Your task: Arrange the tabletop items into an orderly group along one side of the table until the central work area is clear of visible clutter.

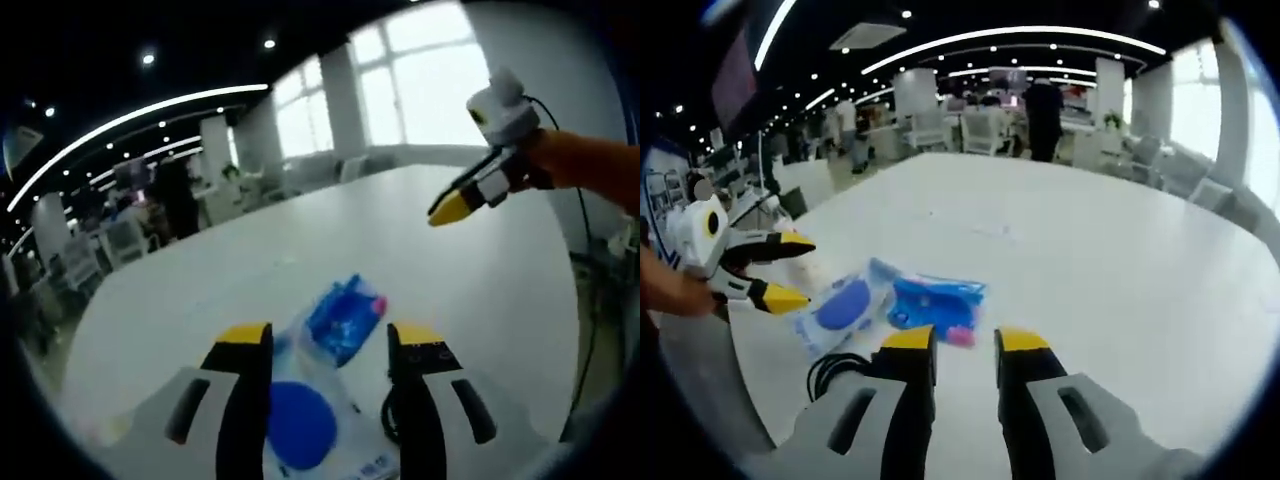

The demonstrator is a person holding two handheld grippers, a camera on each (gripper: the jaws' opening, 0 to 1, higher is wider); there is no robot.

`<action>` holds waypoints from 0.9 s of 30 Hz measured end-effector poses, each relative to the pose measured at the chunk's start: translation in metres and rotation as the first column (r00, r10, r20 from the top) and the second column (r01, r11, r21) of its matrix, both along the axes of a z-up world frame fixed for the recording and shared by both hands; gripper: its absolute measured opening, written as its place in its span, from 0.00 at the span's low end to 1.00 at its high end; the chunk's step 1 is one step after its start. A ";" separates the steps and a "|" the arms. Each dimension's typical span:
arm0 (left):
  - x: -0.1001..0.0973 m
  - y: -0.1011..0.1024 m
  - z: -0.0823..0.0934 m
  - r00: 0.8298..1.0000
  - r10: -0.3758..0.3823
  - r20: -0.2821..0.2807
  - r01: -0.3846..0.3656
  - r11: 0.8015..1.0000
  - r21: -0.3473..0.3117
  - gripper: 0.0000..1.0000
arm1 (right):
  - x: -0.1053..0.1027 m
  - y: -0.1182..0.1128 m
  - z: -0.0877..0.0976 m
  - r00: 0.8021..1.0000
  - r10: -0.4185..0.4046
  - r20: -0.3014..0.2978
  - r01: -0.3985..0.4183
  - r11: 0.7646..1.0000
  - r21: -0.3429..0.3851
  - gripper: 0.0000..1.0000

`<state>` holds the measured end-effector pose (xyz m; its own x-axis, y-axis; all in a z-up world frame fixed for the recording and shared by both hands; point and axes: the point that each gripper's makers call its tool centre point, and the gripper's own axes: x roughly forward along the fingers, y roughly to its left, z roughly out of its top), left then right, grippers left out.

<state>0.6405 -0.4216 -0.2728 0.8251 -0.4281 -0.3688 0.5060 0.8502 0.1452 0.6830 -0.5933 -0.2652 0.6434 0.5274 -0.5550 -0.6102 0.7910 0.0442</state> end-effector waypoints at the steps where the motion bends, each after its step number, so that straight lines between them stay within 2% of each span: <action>1: 0.005 0.000 -0.005 1.000 0.006 -0.013 -0.006 1.000 0.001 0.41 | 0.002 0.001 -0.002 1.000 0.001 -0.001 -0.001 1.000 0.001 0.22; 3: 0.013 0.003 -0.012 0.999 0.018 -0.027 -0.018 1.000 0.012 0.40 | 0.007 0.004 -0.008 1.000 0.003 -0.010 -0.003 1.000 0.007 0.22; 7: 0.025 0.007 -0.026 0.996 0.055 -0.075 -0.057 0.998 -0.018 0.37 | 0.014 0.009 -0.019 1.000 0.007 -0.031 -0.006 1.000 0.016 0.22; 11: 0.037 0.008 -0.036 0.994 0.067 -0.091 -0.068 0.998 -0.015 0.36 | 0.024 0.015 -0.032 0.999 0.009 -0.052 -0.008 1.000 0.026 0.21; 20: 0.057 -0.001 -0.065 0.983 0.074 -0.167 -0.079 0.997 -0.021 0.31 | 0.045 0.028 -0.067 0.994 0.006 -0.111 -0.001 0.999 0.048 0.21; 27: 0.067 -0.007 -0.077 0.980 0.085 -0.181 -0.091 0.996 -0.021 0.30 | 0.060 0.032 -0.088 0.989 -0.020 -0.148 0.033 0.996 0.085 0.20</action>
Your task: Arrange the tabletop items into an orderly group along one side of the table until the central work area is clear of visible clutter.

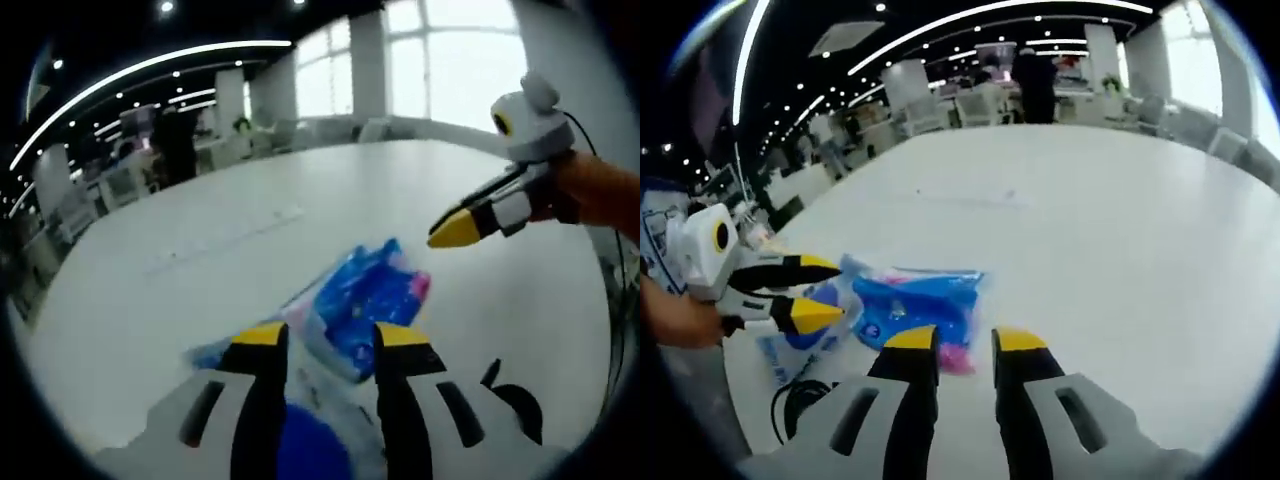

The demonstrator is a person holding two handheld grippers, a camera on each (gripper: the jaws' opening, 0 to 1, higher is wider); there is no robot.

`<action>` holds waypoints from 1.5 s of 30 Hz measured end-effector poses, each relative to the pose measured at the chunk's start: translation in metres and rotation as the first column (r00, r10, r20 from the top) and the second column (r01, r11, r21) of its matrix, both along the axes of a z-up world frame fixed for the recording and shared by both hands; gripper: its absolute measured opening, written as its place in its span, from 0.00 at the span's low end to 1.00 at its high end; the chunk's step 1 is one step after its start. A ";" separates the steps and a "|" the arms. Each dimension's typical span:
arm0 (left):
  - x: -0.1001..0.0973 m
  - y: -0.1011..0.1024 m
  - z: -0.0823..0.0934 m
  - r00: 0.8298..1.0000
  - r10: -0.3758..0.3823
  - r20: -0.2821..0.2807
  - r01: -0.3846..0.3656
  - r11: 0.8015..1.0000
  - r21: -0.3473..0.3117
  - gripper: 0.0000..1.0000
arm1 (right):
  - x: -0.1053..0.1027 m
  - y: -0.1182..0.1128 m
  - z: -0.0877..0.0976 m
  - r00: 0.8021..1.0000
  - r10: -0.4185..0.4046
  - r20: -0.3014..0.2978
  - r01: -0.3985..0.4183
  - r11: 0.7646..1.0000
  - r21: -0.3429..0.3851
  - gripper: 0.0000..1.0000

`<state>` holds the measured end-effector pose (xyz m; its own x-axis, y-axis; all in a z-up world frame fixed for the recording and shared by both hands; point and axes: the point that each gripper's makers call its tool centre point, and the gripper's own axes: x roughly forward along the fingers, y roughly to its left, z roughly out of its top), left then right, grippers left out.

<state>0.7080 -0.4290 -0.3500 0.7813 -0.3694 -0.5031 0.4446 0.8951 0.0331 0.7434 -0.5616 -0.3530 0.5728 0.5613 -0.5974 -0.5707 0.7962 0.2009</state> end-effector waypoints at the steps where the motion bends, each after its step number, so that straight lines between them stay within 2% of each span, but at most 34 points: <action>1: 0.001 0.000 -0.001 1.000 0.002 -0.003 -0.002 1.000 -0.002 0.29 | 0.001 0.001 -0.002 1.000 -0.001 -0.005 0.001 1.000 0.004 0.20; 8: 0.006 0.000 -0.009 1.000 0.006 -0.021 -0.006 1.000 0.005 0.24 | 0.008 0.006 -0.016 1.000 -0.007 -0.024 0.007 1.000 0.020 0.20; 12: 0.004 -0.003 -0.012 0.999 0.002 -0.036 -0.002 1.000 0.005 0.13 | 0.011 0.005 -0.020 0.999 -0.013 -0.029 0.013 1.000 0.021 0.19; 21: 0.006 -0.005 -0.015 0.999 0.002 -0.051 -0.002 1.000 0.000 0.03 | 0.009 0.006 -0.026 0.999 -0.010 -0.042 0.011 1.000 0.027 0.05; 27: 0.005 -0.007 -0.011 0.999 -0.009 -0.038 0.009 1.000 0.006 0.00 | 0.005 0.003 -0.021 1.000 -0.004 -0.025 0.004 0.999 0.032 0.03; 35: 0.003 -0.016 0.002 1.000 -0.030 -0.005 0.030 1.000 -0.003 0.00 | 0.001 -0.009 0.005 0.999 -0.026 0.027 0.024 0.999 0.046 0.02; 39: 0.001 -0.026 0.008 0.999 -0.052 0.008 0.053 0.999 -0.005 0.00 | -0.005 -0.018 0.013 0.998 -0.039 0.045 0.037 0.998 0.043 0.02; 45: -0.004 -0.042 0.016 0.996 -0.088 0.026 0.088 0.996 -0.009 0.00 | -0.014 -0.036 0.016 0.996 -0.066 0.052 0.064 0.997 0.039 0.02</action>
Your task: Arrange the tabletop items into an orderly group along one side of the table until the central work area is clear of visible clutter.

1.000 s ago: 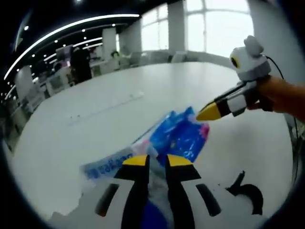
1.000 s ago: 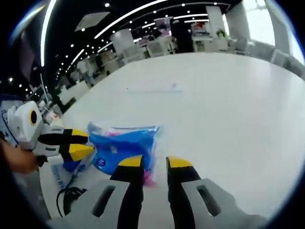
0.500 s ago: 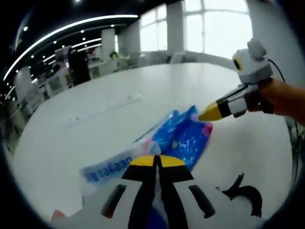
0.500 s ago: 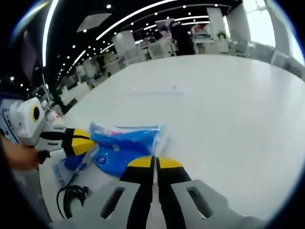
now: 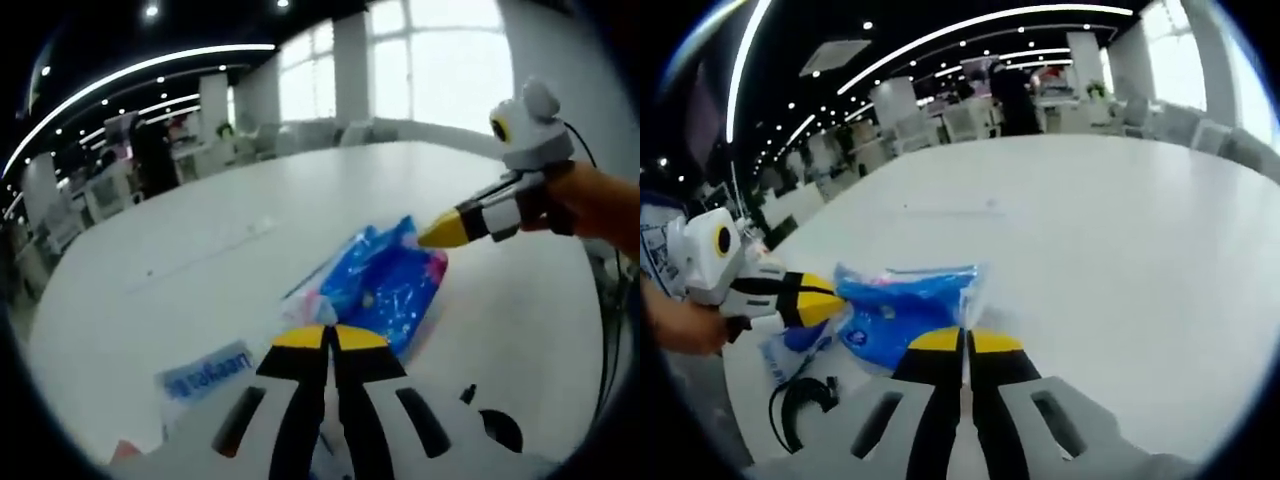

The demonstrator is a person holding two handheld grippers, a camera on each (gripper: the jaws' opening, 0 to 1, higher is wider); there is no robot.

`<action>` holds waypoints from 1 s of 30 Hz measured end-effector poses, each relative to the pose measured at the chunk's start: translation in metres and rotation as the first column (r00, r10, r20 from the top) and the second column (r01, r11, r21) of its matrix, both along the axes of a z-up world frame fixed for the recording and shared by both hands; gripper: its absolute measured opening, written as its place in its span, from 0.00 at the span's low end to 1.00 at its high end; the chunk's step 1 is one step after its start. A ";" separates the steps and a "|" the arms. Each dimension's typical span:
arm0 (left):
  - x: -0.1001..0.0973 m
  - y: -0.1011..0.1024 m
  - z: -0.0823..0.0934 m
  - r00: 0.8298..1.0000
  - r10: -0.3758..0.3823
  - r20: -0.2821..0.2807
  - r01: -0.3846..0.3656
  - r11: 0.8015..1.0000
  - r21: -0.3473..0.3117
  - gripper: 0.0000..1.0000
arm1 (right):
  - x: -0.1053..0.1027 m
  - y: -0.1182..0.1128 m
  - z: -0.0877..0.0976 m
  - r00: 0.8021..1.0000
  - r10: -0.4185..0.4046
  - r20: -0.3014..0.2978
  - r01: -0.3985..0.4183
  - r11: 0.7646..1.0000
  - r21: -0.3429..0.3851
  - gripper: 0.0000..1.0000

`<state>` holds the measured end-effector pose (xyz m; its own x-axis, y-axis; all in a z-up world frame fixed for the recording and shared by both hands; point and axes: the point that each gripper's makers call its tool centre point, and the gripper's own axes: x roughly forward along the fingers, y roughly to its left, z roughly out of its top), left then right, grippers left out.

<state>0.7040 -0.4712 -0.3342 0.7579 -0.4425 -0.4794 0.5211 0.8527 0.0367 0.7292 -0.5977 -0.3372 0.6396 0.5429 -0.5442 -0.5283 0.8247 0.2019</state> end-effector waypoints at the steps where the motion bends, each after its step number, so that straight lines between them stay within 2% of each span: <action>1: -0.001 -0.003 0.000 1.000 -0.005 0.000 0.005 1.000 0.000 0.00 | -0.002 -0.004 -0.001 1.000 -0.007 0.000 0.007 1.000 -0.001 0.02; 15: -0.011 -0.035 -0.013 0.996 -0.084 -0.024 0.085 0.996 0.034 0.00 | -0.016 -0.031 -0.017 0.998 -0.057 -0.029 0.057 0.998 -0.004 0.02; 20: -0.011 -0.038 -0.020 0.994 -0.102 -0.037 0.104 0.993 0.062 0.00 | -0.018 -0.033 -0.025 0.997 -0.064 -0.047 0.064 0.998 -0.006 0.02; 24: -0.014 -0.039 -0.029 0.991 -0.111 -0.071 0.116 0.991 0.066 0.00 | -0.020 -0.034 -0.033 0.996 -0.068 -0.062 0.067 0.998 -0.012 0.02; 30: -0.015 -0.039 -0.033 0.990 -0.123 -0.075 0.128 0.989 0.074 0.00 | -0.023 -0.034 -0.040 0.994 -0.073 -0.084 0.072 0.997 -0.020 0.02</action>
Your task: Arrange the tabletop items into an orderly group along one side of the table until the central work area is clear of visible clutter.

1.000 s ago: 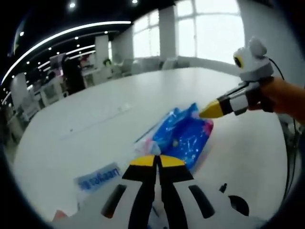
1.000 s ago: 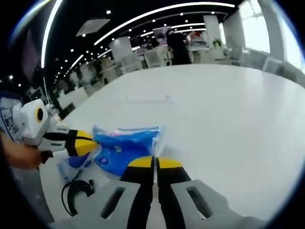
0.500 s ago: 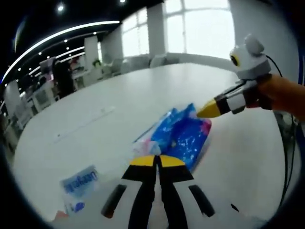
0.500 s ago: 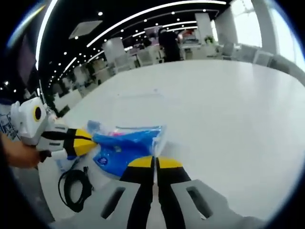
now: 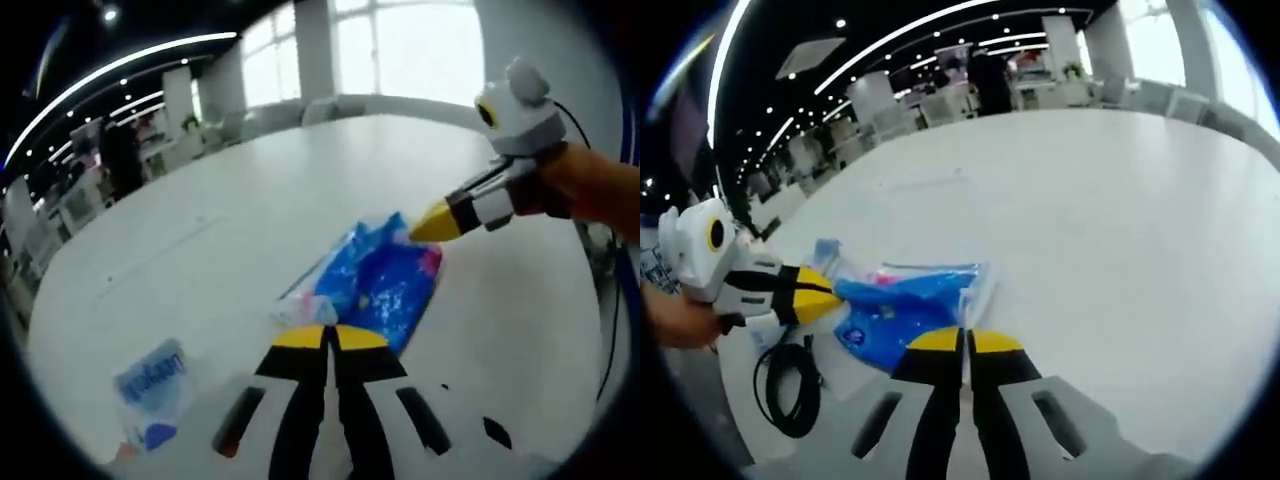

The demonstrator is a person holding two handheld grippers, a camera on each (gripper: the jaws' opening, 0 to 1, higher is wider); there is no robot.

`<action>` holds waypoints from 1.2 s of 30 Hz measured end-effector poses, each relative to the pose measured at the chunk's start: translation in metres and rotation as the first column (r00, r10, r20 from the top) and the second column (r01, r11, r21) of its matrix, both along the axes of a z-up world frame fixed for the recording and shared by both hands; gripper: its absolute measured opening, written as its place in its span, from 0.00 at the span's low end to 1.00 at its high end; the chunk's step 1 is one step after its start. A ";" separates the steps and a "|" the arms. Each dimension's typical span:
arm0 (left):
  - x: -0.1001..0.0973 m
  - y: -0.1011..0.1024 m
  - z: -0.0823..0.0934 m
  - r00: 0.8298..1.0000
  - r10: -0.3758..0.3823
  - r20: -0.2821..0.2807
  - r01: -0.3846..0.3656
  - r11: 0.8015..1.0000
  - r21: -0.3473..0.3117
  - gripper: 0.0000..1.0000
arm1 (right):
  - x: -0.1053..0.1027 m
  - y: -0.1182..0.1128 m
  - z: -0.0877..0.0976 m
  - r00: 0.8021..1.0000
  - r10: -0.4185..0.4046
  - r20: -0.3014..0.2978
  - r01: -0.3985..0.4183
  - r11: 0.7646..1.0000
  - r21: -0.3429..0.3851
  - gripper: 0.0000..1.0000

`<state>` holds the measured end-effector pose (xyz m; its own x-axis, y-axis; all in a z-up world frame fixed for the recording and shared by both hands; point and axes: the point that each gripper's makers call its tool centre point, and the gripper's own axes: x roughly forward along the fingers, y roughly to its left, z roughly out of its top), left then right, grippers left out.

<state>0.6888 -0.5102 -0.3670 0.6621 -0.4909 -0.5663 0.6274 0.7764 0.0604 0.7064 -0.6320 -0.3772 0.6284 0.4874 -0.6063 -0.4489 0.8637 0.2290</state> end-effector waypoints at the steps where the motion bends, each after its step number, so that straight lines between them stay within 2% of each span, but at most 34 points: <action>1: 0.000 -0.001 0.000 1.000 -0.006 0.002 0.006 1.000 0.003 0.00 | 0.000 0.000 -0.001 1.000 -0.002 -0.002 0.002 1.000 -0.002 0.02; 13: 0.003 -0.001 0.000 1.000 -0.010 0.005 0.010 1.000 0.001 0.00 | -0.001 -0.001 0.001 1.000 -0.019 -0.014 0.019 1.000 0.009 0.06; 19: 0.002 0.000 0.001 1.000 -0.007 0.003 0.007 1.000 0.003 0.04 | -0.001 -0.002 0.004 0.999 -0.036 -0.011 0.036 0.999 0.023 0.12; 24: 0.000 0.000 0.001 1.000 0.001 0.000 -0.001 1.000 -0.002 0.10 | -0.002 -0.005 0.009 0.999 -0.047 0.002 0.047 0.998 0.031 0.13; 31: 0.000 -0.001 0.013 0.999 0.022 0.030 -0.021 0.999 -0.028 0.30 | -0.002 -0.008 0.017 0.998 -0.060 0.019 0.059 0.998 0.033 0.15; 36: -0.001 0.003 0.019 0.999 0.036 0.037 -0.035 0.999 -0.040 0.37 | -0.001 -0.006 0.030 0.997 -0.055 0.049 0.054 0.998 0.029 0.18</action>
<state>0.6878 -0.5071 -0.3476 0.7001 -0.4883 -0.5209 0.5972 0.8004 0.0524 0.7055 -0.6376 -0.3473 0.6832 0.4681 -0.5605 -0.4130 0.8807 0.2321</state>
